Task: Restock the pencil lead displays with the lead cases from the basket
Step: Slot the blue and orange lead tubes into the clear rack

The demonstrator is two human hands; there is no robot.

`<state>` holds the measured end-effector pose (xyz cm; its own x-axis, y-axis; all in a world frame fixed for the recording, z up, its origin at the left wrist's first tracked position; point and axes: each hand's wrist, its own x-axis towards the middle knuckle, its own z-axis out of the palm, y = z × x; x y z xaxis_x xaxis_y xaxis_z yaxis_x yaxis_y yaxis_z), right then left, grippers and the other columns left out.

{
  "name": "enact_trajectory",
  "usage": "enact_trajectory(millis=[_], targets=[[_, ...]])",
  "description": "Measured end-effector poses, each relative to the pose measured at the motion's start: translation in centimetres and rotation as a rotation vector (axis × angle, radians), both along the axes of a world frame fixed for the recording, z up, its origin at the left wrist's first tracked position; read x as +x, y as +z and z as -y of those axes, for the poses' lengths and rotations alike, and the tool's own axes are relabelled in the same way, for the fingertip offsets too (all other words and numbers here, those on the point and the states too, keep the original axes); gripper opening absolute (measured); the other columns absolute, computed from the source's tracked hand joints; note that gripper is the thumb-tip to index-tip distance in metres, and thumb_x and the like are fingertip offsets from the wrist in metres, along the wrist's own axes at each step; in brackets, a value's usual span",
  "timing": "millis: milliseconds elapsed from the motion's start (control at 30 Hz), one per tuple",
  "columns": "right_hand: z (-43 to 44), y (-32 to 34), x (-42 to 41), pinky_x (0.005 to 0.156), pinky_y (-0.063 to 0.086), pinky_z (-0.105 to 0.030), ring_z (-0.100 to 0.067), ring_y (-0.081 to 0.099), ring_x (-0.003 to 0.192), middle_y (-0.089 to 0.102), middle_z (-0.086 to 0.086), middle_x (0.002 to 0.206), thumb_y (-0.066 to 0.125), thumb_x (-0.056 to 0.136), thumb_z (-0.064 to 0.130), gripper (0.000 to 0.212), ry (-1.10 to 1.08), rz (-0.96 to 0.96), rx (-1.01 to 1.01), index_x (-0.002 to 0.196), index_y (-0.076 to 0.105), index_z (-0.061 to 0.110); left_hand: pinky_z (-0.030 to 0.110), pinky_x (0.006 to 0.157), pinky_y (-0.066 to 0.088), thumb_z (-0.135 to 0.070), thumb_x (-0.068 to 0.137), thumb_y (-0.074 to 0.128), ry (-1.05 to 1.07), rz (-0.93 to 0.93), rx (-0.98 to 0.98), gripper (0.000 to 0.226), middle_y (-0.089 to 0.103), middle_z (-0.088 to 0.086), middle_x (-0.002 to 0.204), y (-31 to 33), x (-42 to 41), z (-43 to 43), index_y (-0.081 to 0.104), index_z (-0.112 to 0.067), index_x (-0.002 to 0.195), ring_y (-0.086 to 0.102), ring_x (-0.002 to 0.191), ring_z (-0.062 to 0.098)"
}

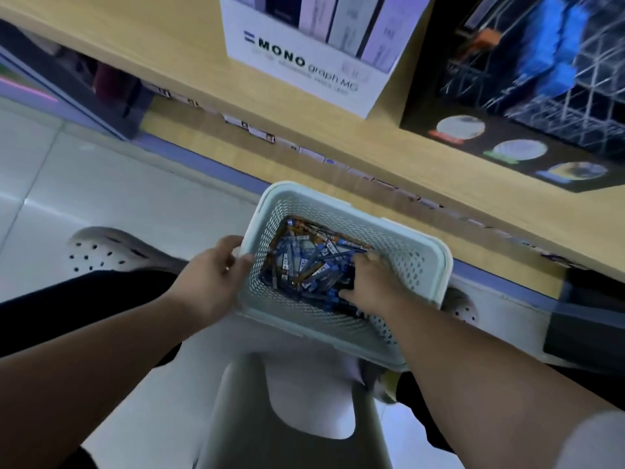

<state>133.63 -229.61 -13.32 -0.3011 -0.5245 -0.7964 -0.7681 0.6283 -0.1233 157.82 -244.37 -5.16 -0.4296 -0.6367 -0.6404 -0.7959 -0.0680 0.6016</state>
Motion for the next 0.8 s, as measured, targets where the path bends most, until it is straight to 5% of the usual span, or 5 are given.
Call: enact_trajectory(millis=[200,600,800], targets=[[0.3,-0.8,0.0,0.112,0.036,-0.046,-0.031,0.035,0.133,0.036,-0.01,0.143,0.075,0.079,0.06,0.09,0.089,-0.03,0.03,0.145,0.037,0.011,0.045,0.065,0.044,-0.032,0.104,0.041,0.008,0.024,-0.192,0.022,0.058,0.015,0.082,-1.1,-1.4,-1.9,0.042,-0.011,0.095,0.054,0.075,0.036],[-0.6,-1.6,1.4,0.118,0.029,-0.049,-0.036,0.027,0.142,0.032,-0.013,0.152,0.058,0.083,0.076,0.094,0.097,-0.001,0.043,0.147,0.037,0.012,0.037,0.062,0.033,-0.029,0.103,0.043,0.038,-0.015,-0.375,0.018,0.053,0.01,0.087,-2.5,-1.3,-1.7,0.045,-0.014,0.095,0.048,0.076,0.031],[-0.6,-1.0,2.2,0.116,0.032,-0.046,-0.034,0.027,0.139,0.033,-0.01,0.146,0.074,0.067,0.077,0.113,0.075,0.022,0.048,0.148,0.034,0.009,0.034,0.064,0.028,-0.03,0.104,0.043,0.026,-0.003,-0.412,0.021,0.051,0.006,0.09,-2.8,-1.3,-1.2,0.051,-0.01,0.102,0.044,0.076,0.025]])
